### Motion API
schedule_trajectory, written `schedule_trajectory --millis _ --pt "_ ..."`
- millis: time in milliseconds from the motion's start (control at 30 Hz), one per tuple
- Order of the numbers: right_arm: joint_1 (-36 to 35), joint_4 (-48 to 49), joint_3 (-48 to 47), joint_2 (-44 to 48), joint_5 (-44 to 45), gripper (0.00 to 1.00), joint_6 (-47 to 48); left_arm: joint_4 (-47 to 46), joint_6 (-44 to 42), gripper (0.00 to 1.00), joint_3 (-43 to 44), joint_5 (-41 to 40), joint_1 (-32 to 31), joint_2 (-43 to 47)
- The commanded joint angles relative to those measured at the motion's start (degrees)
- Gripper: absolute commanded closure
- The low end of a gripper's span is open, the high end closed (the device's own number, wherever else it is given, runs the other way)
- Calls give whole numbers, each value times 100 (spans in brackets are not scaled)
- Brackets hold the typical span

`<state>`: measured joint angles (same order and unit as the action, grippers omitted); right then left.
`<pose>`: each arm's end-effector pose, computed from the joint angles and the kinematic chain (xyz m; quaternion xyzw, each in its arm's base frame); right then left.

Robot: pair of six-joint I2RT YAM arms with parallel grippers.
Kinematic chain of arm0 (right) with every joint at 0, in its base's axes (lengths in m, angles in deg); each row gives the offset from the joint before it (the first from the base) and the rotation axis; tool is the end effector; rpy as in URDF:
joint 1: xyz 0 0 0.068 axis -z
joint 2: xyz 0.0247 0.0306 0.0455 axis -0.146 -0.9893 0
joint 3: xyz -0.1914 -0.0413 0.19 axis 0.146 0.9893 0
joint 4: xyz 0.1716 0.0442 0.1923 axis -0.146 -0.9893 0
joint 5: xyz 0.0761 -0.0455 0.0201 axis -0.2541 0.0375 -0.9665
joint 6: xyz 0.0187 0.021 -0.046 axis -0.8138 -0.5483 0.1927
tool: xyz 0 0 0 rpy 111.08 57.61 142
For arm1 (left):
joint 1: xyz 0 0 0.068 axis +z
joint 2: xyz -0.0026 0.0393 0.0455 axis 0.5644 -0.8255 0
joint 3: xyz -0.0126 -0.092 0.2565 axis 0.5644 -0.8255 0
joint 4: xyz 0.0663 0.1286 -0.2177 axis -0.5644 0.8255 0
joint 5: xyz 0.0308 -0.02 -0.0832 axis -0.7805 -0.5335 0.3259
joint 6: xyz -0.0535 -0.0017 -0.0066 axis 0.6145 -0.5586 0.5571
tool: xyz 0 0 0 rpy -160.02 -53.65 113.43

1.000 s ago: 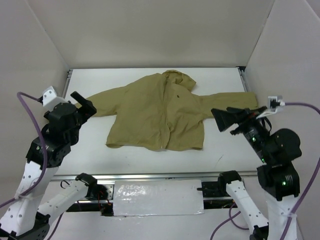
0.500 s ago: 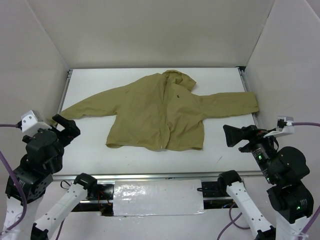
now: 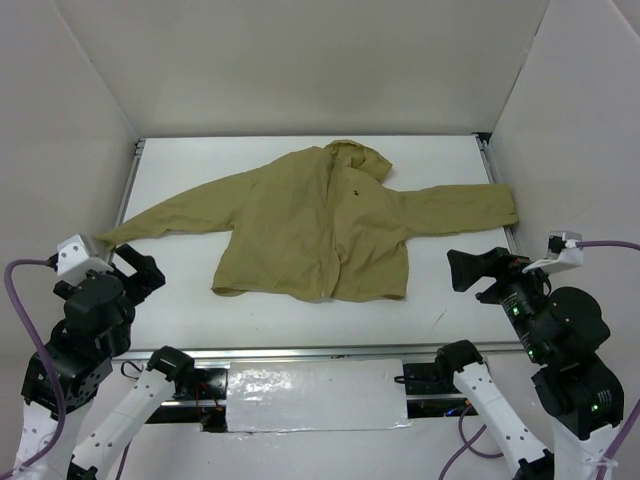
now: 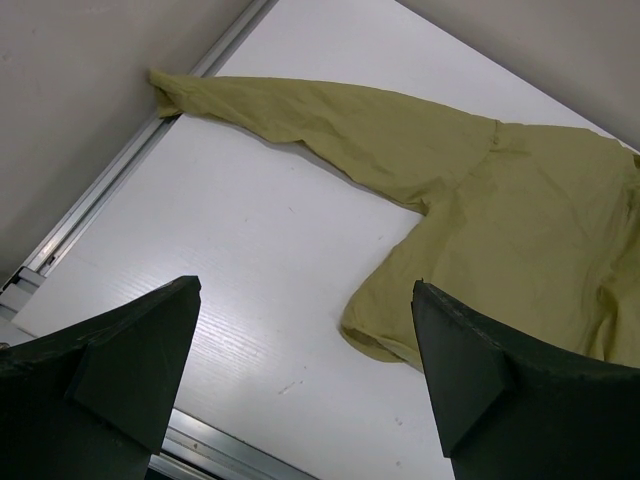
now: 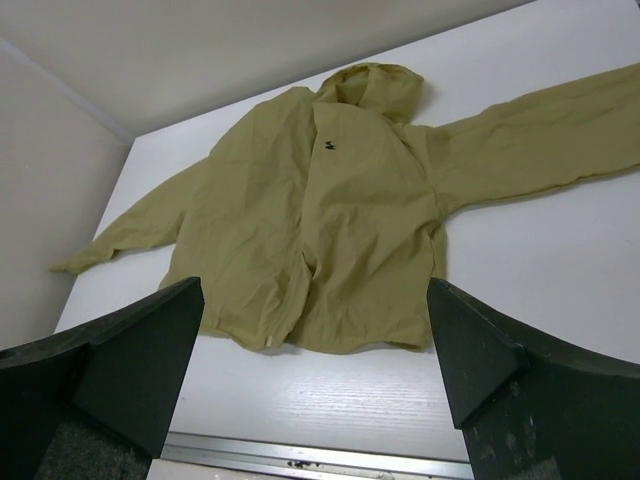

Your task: Zip up the jacket

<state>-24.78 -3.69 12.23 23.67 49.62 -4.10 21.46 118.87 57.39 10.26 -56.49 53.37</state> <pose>0.0073 -0.0032 0.4212 0.1019 0.7423 0.1816 0.6369 0.0364 0.0117 0.3790 -0.3158 0.7228 -0.0039 0.6147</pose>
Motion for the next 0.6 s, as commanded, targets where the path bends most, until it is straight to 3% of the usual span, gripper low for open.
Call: schedule_trajectory --millis 0,567 --pt "-58 104 52 -112 47 0 67 -167 -113 1 -9 31 25 -66" --pt "-137 130 78 -6 56 0 50 -228 -60 1 -88 -13 25 -49"
